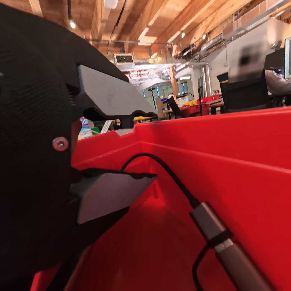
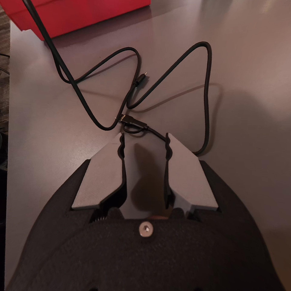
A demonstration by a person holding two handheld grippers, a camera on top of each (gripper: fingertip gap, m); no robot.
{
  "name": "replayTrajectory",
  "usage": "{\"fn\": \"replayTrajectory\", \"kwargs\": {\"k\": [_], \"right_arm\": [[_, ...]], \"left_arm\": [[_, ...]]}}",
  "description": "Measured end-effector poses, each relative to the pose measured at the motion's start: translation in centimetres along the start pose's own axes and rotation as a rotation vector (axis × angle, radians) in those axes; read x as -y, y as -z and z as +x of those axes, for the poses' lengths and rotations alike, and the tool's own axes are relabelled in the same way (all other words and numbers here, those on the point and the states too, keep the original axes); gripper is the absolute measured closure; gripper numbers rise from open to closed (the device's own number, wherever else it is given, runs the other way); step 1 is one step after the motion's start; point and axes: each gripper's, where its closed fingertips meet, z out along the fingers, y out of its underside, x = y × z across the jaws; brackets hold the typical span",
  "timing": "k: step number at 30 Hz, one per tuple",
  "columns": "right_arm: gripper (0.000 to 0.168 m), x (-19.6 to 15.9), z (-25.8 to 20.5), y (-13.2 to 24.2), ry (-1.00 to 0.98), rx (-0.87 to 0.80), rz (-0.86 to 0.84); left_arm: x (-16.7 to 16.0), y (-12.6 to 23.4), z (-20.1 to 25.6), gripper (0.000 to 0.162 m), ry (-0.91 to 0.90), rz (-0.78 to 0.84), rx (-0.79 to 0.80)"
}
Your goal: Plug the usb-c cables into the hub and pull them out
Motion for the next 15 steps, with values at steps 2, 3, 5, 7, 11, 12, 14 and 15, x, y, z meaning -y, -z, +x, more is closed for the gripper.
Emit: {"fn": "replayTrajectory", "kwargs": {"k": [2, 3, 5, 7, 11, 12, 14, 15], "right_arm": [[0.119, 0.0, -0.2, 0.0, -0.002, 0.011, -0.004], [0.119, 0.0, -0.3, -0.1, -0.002, 0.016, -0.005], [0.119, -0.1, -0.4, -0.1, 0.0, 0.022, -0.007], [0.119, -0.1, -0.5, -0.1, 0.002, 0.027, -0.008], [0.119, -0.1, -0.6, -0.2, 0.004, 0.03, -0.012], [0.119, -0.1, -0.6, -0.2, 0.004, 0.031, -0.012], [0.119, -0.1, -0.6, -0.1, 0.003, 0.032, -0.01], [0.119, -0.1, -0.7, -0.1, 0.003, 0.033, -0.011]], "left_arm": [[0.3, -0.2, -0.3, 0.091, -0.023, 0.014, 0.038], [0.4, -0.2, -0.2, 0.095, -0.032, 0.023, 0.03], [0.4, -0.3, -0.3, 0.096, -0.035, 0.025, 0.024], [0.4, -0.3, -0.7, 0.097, -0.03, 0.029, 0.018], [-0.4, -0.4, -2.4, 0.09, -0.005, 0.019, 0.015], [-0.5, -0.3, -2.9, 0.087, 0.009, 0.02, 0.012], [-0.6, -0.2, -3.7, 0.082, 0.024, 0.021, 0.02], [-0.6, -0.2, -4.0, 0.08, 0.029, 0.021, 0.022]]}}
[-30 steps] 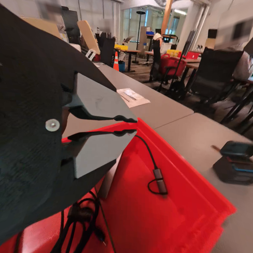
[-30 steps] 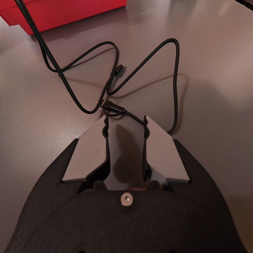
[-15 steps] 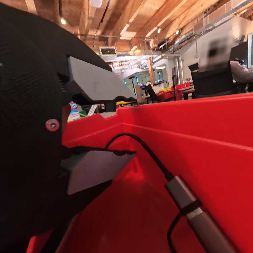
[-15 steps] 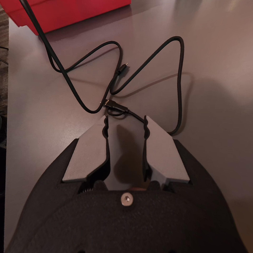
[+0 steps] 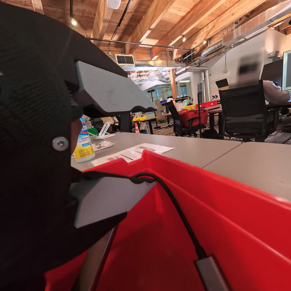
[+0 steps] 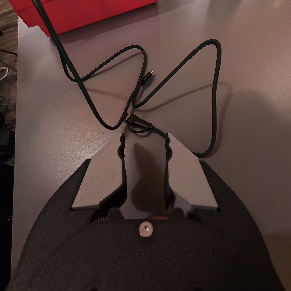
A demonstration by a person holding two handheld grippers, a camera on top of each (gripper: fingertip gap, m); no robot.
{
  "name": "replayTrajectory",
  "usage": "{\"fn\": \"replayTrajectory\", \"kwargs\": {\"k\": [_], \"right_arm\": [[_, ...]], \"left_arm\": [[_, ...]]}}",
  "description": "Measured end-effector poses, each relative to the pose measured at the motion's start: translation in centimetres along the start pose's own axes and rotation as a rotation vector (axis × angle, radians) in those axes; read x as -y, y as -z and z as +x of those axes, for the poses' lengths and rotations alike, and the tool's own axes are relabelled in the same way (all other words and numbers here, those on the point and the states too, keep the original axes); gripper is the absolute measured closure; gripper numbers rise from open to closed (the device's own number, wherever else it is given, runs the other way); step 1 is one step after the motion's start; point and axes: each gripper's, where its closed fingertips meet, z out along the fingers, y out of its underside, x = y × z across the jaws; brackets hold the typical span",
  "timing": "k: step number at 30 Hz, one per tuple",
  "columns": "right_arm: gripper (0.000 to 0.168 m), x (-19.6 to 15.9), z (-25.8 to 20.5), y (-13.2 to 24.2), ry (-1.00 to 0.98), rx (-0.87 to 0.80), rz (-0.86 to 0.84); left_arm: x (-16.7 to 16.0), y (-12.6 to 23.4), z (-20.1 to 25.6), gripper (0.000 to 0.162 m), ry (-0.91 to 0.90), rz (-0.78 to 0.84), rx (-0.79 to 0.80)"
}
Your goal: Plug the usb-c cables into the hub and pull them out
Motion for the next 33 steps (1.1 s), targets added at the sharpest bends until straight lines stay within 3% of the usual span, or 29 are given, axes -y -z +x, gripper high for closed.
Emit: {"fn": "replayTrajectory", "kwargs": {"k": [2, 5, 11, 14, 23, 33], "right_arm": [[0.119, 0.0, -0.1, 0.0, 0.001, 0.002, -0.002], [0.119, 0.0, -0.2, 0.0, 0.004, 0.005, -0.003], [0.12, -0.1, -0.4, -0.1, 0.01, 0.01, -0.008], [0.12, -0.1, -0.4, -0.1, 0.007, 0.012, -0.007], [0.12, -0.1, -0.6, -0.1, 0.016, 0.013, -0.008], [0.12, -0.1, -0.8, -0.2, 0.029, 0.011, -0.012]], "left_arm": [[0.1, 0.0, -0.1, 0.083, 0.007, 0.007, -0.002], [0.6, 0.5, -0.2, 0.112, -0.005, 0.046, 0.011], [0.5, 0.4, 0.2, 0.132, -0.039, 0.046, 0.01], [0.7, 0.7, -0.4, 0.159, -0.037, 0.064, 0.061], [0.3, 2.8, -3.0, 0.161, 0.005, 0.103, 0.225], [-0.2, 7.9, -6.1, 0.161, 0.106, 0.176, 0.508]]}}
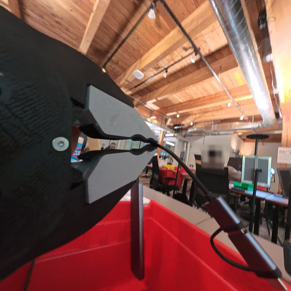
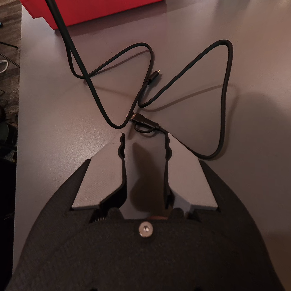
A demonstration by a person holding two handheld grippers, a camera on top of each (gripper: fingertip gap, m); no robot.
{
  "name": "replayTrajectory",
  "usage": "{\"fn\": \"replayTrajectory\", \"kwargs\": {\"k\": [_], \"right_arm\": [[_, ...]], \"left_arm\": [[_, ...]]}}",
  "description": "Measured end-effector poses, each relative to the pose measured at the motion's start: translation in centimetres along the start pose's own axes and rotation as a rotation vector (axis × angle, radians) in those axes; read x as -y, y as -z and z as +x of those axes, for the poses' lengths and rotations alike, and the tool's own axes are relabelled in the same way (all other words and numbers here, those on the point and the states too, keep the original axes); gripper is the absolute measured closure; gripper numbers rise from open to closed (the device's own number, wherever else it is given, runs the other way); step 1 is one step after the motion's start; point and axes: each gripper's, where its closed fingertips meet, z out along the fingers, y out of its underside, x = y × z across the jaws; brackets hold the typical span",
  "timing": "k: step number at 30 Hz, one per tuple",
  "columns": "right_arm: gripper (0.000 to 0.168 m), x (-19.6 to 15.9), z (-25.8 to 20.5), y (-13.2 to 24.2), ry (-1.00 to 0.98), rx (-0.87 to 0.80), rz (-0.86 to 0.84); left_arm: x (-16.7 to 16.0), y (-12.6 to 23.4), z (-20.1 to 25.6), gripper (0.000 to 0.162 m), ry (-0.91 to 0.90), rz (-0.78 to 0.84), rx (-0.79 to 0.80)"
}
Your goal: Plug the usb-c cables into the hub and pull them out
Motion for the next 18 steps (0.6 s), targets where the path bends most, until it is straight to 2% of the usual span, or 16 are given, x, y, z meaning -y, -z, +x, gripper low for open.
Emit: {"fn": "replayTrajectory", "kwargs": {"k": [4, 10, 18], "right_arm": [[0.12, 0.0, -0.1, 0.0, 0.0, 0.002, -0.002], [0.12, 0.0, -0.1, 0.0, -0.002, 0.003, -0.001], [0.12, 0.0, -0.1, 0.0, 0.005, -0.002, 0.0]], "left_arm": [[0.4, 2.3, -2.8, 0.161, 0.079, 0.047, 0.179], [2.7, 5.9, -8.6, 0.162, 0.083, 0.158, 0.441], [5.9, 9.5, -16.9, 0.162, 0.124, 0.227, 0.663]]}}
